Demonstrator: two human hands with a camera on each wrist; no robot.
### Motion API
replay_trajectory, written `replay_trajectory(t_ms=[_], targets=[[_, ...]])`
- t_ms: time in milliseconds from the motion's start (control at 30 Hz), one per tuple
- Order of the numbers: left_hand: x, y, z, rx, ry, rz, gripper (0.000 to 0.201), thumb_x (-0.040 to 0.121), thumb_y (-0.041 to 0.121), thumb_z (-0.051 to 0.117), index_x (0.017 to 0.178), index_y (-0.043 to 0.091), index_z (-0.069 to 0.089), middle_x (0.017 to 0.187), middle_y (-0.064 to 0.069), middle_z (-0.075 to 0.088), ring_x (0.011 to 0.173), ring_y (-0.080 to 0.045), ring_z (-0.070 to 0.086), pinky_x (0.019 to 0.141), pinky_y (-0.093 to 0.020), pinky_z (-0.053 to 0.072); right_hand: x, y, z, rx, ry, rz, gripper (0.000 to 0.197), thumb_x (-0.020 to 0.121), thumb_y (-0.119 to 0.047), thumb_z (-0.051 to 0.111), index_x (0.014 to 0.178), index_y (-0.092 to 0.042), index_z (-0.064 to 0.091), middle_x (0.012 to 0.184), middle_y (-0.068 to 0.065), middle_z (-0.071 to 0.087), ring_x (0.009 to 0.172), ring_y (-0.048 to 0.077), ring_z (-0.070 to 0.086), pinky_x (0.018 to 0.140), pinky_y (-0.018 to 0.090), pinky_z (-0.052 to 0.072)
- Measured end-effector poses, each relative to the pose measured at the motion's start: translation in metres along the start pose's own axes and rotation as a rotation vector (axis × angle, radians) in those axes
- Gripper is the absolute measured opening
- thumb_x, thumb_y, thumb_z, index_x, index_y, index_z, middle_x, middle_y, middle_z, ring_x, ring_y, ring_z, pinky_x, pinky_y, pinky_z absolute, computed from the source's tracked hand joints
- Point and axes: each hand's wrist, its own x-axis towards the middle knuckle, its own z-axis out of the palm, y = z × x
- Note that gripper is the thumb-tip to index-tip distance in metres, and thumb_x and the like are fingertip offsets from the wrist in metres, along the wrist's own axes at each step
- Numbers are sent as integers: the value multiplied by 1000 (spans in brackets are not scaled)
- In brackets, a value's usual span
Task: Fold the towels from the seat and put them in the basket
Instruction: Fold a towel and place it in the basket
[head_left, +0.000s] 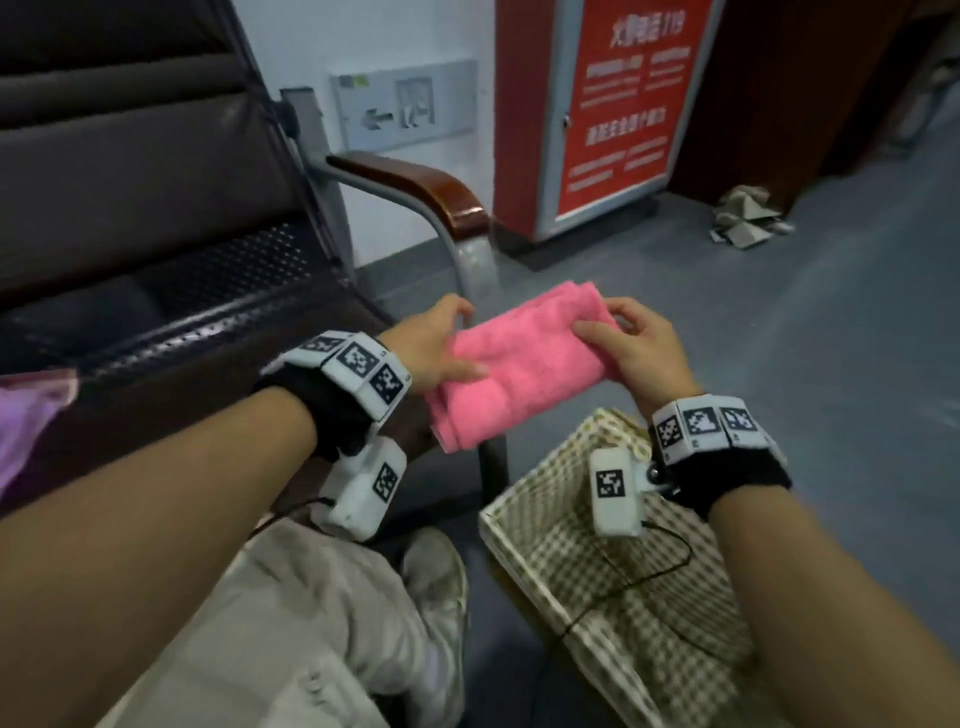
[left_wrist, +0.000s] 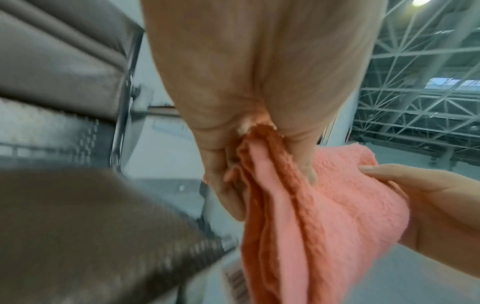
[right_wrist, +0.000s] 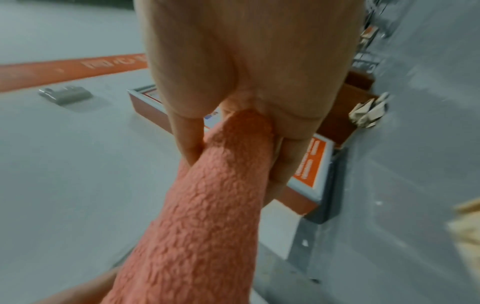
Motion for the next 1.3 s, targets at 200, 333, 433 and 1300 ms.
replay_trajectory(t_ms=[200,333,433,1300], targets=[[32,-5,137,-88,-215,-33,41,84,19,67,120,5,52,114,-17,62,103,-30,61,83,-34,47,-14,103,-60,-241,-7,187,19,80,-10,72,99,-7,67,90,5,68,84,14,60,77,25,48],[46,-12,206,-34,-459,-30,37,81,11,61,117,1,55,114,-17,62,104,-33,61,86,-36,49,-21,156,-72,-541,-173,304,31,83,-23,69,112,-12,67,105,4,67,95,18,60,87,31,47],[56,-21,242,137,-588,-4,27,92,16,48,112,0,58,116,-18,61,108,-33,57,86,-32,43,-23,189,-65,-665,-265,354,29,86,-29,64,112,-17,66,101,-2,64,93,15,57,79,25,39],[-46,-56,-19,-47,240,-160,14,86,22,56,90,26,69,101,-1,70,101,-21,62,91,-34,49,-2,-15,103,-1039,-453,-242,23,88,-9,52,103,-10,70,111,17,64,107,32,57,91,30,41]])
